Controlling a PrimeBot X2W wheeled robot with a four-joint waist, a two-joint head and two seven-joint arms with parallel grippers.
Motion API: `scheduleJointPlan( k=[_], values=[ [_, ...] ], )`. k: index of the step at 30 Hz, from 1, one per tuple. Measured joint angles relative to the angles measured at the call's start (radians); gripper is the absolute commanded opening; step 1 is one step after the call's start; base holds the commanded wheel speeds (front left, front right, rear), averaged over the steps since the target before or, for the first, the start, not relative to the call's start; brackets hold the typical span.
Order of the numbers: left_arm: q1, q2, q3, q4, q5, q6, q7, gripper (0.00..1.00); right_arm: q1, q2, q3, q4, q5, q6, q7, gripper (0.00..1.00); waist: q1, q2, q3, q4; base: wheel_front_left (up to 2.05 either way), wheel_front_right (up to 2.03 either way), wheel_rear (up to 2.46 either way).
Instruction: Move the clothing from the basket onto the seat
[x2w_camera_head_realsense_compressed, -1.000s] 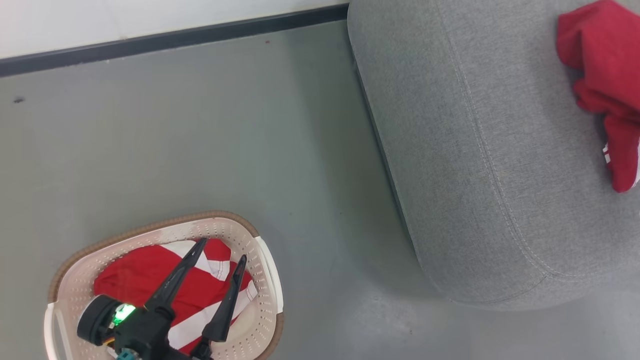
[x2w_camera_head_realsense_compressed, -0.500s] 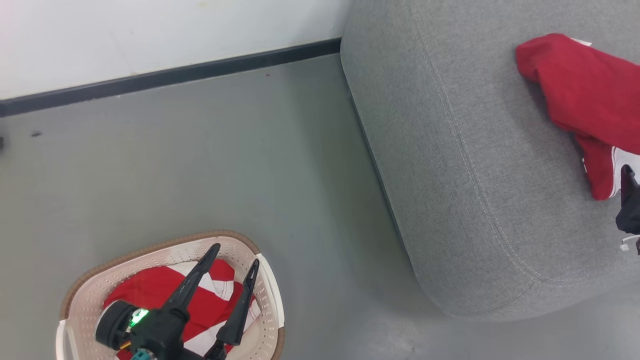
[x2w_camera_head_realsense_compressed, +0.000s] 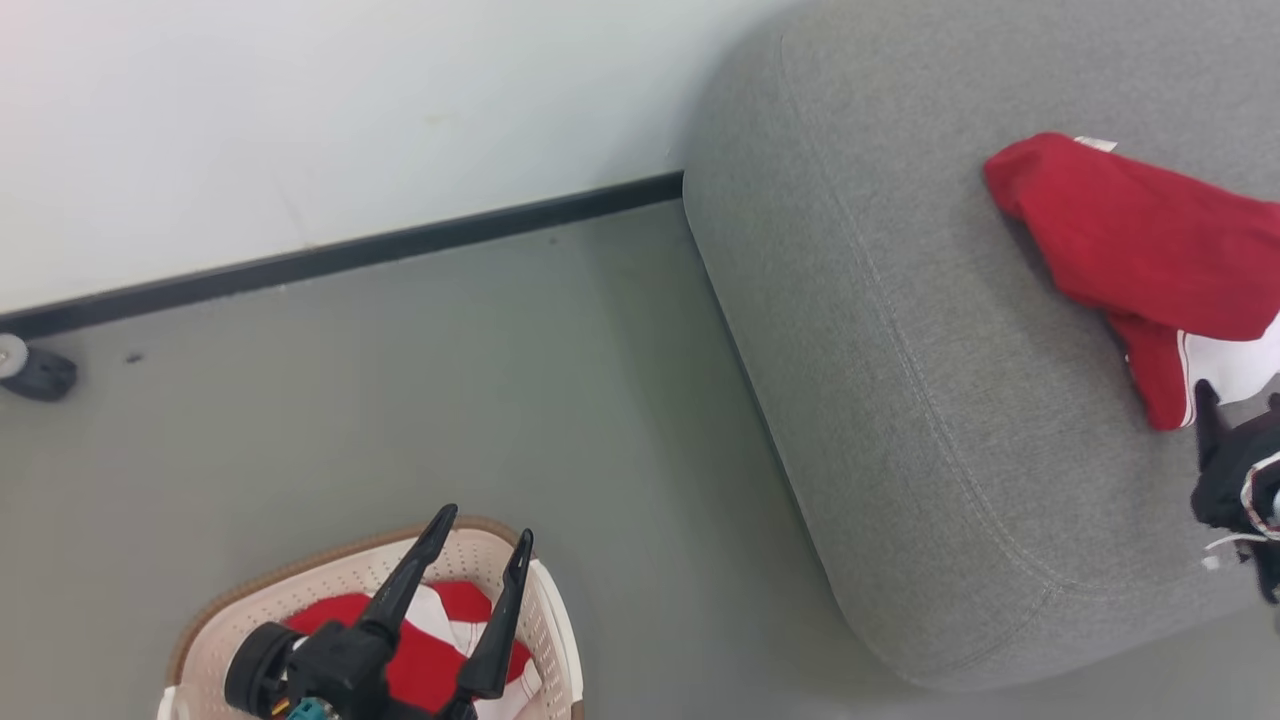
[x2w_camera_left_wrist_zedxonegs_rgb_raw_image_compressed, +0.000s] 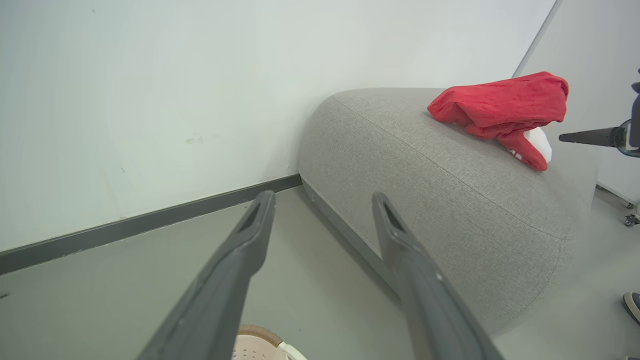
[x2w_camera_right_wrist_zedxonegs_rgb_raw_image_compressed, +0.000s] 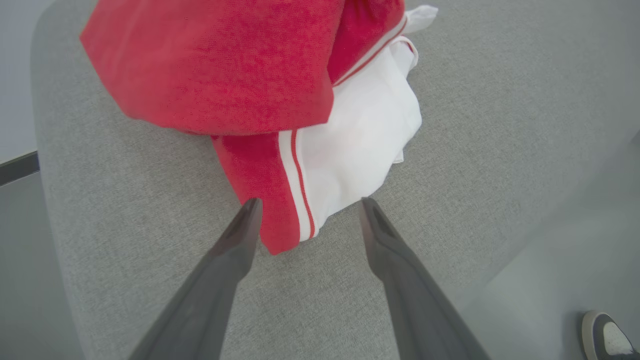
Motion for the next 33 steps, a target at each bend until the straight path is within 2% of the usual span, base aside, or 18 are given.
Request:
scheduleJointPlan(
  k=[8,13,16,17,21,28,33],
  values=[
    [0.027,-0.045,0.032,0.024,0.000,0.001,0.000,1.00,0.098,0.061,0.096,-0.147,0.011,0.002,-0.155,1.00,0.0000,0.0001,-0.095,0.000,0.00,0.00,0.00],
    [0.039,-0.067,0.041,0.040,0.000,0.002,0.000,1.00,0.220,0.107,0.194,-0.277,0.092,0.002,-0.253,1.00,-0.0001,0.0000,-0.151,0.004,0.00,0.00,0.00],
    [0.039,-0.076,0.049,0.047,0.001,0.003,0.000,1.00,0.298,0.108,0.249,-0.378,0.156,0.002,-0.260,1.00,-0.0001,0.0001,-0.182,0.012,0.00,0.00,0.00],
    [0.039,-0.076,0.049,0.047,0.001,0.003,0.000,1.00,0.298,0.108,0.249,-0.378,0.156,0.002,-0.260,1.00,-0.0001,0.0001,-0.182,0.012,0.00,0.00,0.00],
    [0.040,-0.081,0.064,0.054,0.002,0.015,0.000,1.00,0.388,0.100,0.298,-0.519,0.273,0.002,-0.259,1.00,0.0000,0.0000,-0.216,0.035,0.00,0.00,0.00],
    [0.086,-0.096,0.088,0.058,0.009,0.047,0.000,1.00,0.524,0.089,0.354,-0.778,0.469,0.002,-0.259,1.00,0.0000,0.0000,-0.260,0.101,0.00,0.00,0.00],
    [0.101,-0.100,0.102,0.058,0.018,0.065,0.000,1.00,0.590,0.079,0.357,-0.930,0.554,0.002,-0.259,1.00,0.0000,0.0000,-0.285,0.157,0.00,0.00,0.00]
  ],
)
